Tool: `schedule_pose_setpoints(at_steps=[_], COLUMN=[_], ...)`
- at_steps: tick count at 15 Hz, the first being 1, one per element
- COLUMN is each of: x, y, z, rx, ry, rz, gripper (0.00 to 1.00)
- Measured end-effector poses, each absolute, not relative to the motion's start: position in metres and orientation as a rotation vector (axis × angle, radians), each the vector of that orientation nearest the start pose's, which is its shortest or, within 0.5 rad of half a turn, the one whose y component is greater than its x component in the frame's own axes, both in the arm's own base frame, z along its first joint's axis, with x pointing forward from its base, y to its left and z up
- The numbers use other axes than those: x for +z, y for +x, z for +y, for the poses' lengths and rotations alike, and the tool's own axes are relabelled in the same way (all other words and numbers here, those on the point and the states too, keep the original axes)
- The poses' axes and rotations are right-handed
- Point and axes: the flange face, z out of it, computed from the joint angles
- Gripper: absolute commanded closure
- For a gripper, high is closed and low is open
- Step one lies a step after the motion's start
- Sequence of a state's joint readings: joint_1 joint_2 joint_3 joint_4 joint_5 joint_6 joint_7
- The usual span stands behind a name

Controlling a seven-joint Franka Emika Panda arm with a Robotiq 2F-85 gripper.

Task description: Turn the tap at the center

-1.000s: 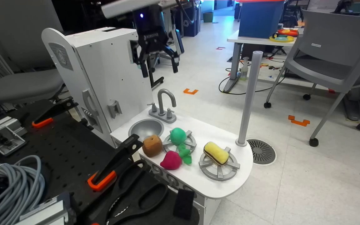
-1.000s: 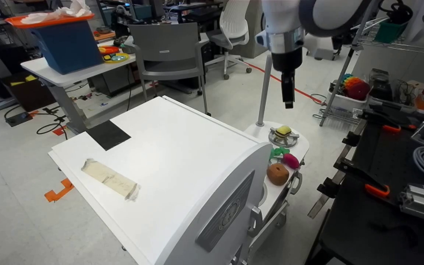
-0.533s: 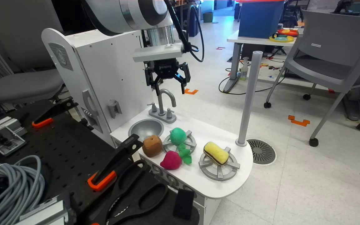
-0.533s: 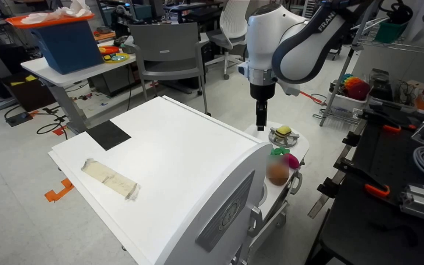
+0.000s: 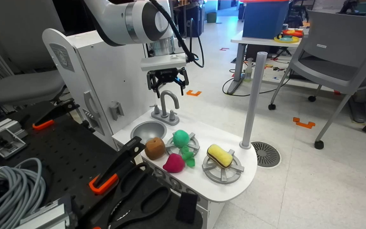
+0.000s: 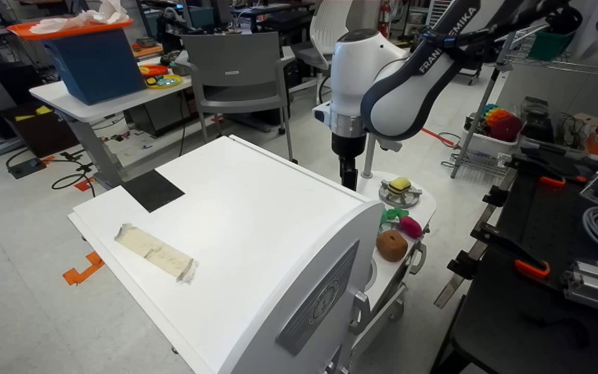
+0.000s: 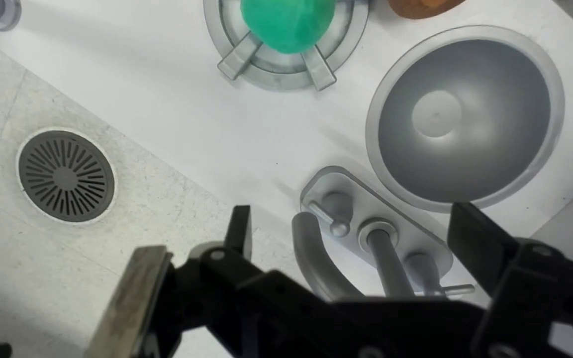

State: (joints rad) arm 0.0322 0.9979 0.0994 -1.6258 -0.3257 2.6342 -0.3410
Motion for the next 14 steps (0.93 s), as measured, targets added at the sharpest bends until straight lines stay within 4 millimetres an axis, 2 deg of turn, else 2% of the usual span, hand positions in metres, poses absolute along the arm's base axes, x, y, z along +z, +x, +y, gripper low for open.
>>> schedule_pose_setpoints(at_steps=[6, 14], x=[0.008, -0.016], y=[0.664, 0.667], z=[0.101, 0.12], rx=[-0.019, -0.006], ry=[-2.979, -2.94], rz=[-1.25, -1.371], gripper=[0.0, 0.0])
